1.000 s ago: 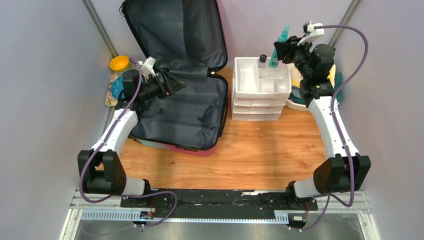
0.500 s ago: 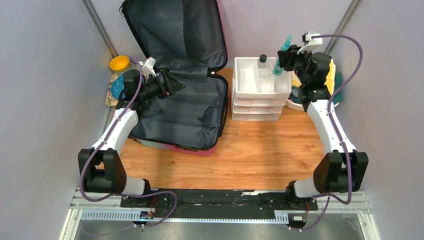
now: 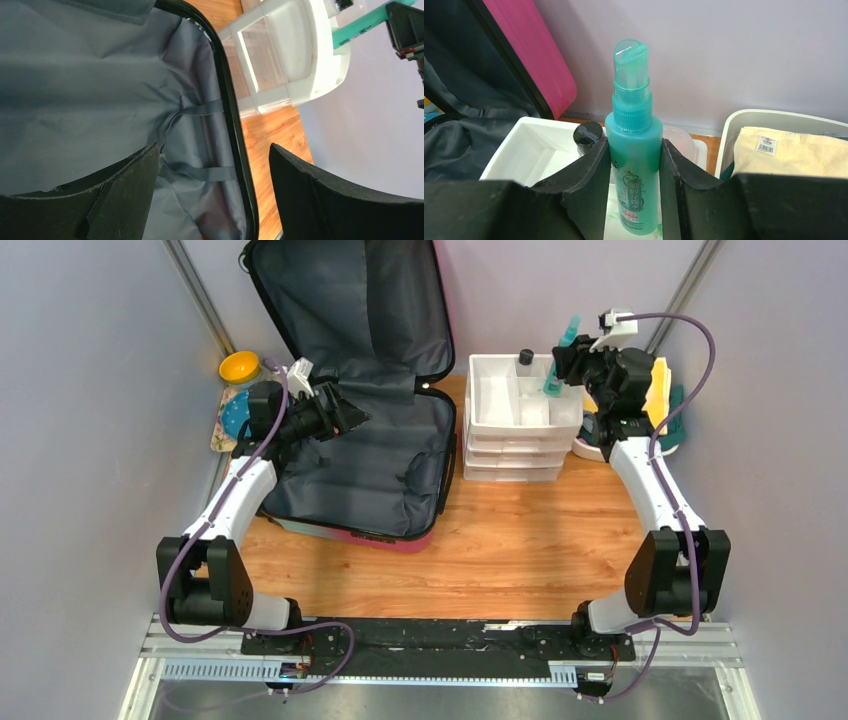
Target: Open, take out, and arrange the luggage
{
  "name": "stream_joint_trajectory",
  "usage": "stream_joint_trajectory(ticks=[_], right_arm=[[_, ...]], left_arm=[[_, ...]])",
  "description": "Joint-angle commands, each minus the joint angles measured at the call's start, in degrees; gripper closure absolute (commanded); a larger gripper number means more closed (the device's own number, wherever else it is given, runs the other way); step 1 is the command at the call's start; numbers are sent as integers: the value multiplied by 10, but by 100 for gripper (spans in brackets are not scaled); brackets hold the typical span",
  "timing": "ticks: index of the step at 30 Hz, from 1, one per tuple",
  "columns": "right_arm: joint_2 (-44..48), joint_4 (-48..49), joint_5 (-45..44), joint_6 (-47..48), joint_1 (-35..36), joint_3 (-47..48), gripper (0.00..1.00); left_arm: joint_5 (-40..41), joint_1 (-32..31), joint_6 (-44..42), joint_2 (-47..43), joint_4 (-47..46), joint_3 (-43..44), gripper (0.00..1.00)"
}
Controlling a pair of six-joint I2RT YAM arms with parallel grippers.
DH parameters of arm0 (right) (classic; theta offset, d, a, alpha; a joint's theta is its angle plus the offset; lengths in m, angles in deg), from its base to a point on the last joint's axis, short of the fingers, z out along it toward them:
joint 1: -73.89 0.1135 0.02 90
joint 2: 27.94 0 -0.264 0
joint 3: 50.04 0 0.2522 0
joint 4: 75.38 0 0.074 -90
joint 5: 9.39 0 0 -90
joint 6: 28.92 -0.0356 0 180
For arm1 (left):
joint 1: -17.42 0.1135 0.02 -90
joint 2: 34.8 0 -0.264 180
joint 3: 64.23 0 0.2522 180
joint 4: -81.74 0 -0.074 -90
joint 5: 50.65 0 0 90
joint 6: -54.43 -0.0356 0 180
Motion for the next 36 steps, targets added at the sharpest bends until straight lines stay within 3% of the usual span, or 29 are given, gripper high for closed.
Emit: stream_joint_trajectory(ticks=[1,5,10,13,28,33,36], right_arm=[[7,47,5,9,-1,-6,66],[22,49,7,24,-1,-37,59],[32,38,7,20,-1,-52,41],[39,34,14,10,-1,-46,36],[109,-64,67,18,-1,60,29],[156,-197,61,-4,-1,65,30],[202,-264,63,-23,0,22,31]], left_arm=[[19,-1,-34,-14,14,8,12],[29,0,-40,-14,23,10,12],[22,0,-41,-15,31,6,12],[18,-1,-45,-19,39,2,12],[23,0,-55,-41,40,-8,12],[15,0,-60,-49,34,-14,11],[16,0,-65,-55,28,-16,11]])
